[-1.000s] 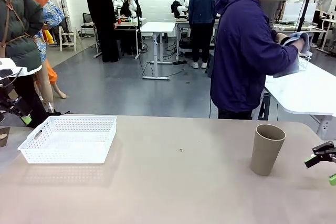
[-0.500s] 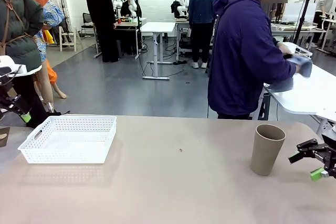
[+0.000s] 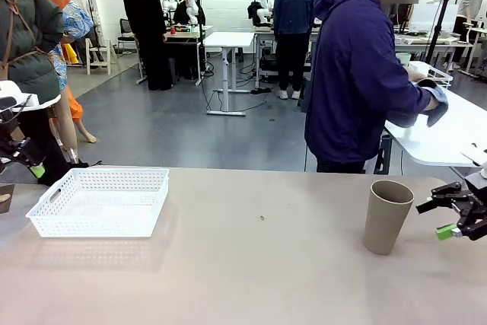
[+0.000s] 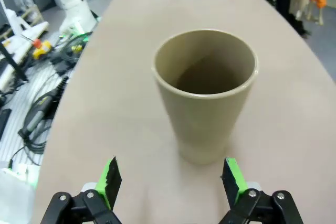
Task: Clean and organize the cups into the basket.
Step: Pick up the Organizing basket and move it to the center of the table, then pick up the Reusable plastic cup from the right side of the table and place it inside the Organizing basket.
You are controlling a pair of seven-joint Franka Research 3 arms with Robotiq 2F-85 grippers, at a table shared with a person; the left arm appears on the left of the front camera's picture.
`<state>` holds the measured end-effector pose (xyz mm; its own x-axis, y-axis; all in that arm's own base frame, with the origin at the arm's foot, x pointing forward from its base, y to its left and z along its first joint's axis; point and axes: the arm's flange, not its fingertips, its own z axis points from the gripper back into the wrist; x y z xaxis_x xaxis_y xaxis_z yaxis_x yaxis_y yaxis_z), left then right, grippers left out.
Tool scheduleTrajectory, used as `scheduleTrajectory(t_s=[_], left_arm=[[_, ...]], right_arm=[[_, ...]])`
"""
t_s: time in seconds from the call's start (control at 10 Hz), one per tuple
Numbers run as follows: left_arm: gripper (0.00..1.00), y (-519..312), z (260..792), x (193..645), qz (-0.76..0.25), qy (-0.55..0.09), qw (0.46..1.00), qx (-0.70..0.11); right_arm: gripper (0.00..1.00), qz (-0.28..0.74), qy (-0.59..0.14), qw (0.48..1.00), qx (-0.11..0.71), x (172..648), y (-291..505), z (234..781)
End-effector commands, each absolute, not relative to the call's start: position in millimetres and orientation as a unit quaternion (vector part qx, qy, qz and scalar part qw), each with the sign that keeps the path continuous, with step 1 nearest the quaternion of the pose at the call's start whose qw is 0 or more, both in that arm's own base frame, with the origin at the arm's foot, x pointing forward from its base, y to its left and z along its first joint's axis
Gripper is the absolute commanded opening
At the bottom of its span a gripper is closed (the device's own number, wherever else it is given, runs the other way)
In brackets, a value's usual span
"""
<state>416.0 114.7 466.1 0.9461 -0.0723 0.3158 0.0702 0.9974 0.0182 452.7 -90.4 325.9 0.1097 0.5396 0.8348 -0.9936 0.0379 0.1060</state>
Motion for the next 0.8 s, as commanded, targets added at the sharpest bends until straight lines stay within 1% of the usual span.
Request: scheduleTrajectory(t_s=[0.0,0.1,0.7], left_arm=[[1.00,113.7,465.7,414.2,-0.037,-0.160,0.986,0.004],[1.00,113.7,465.7,414.2,-0.037,-0.160,0.986,0.004],[1.00,114.7,466.0,416.0,-0.036,-0.160,0.986,0.003]], right_arm=[[1.00,0.571,-0.344,0.654,0.357,457.6,-74.3,320.2],[1.00,0.590,-0.311,0.650,0.365,452.7,-90.4,325.9],[1.00,0.587,-0.316,0.652,0.362,454.5,-88.9,325.5]])
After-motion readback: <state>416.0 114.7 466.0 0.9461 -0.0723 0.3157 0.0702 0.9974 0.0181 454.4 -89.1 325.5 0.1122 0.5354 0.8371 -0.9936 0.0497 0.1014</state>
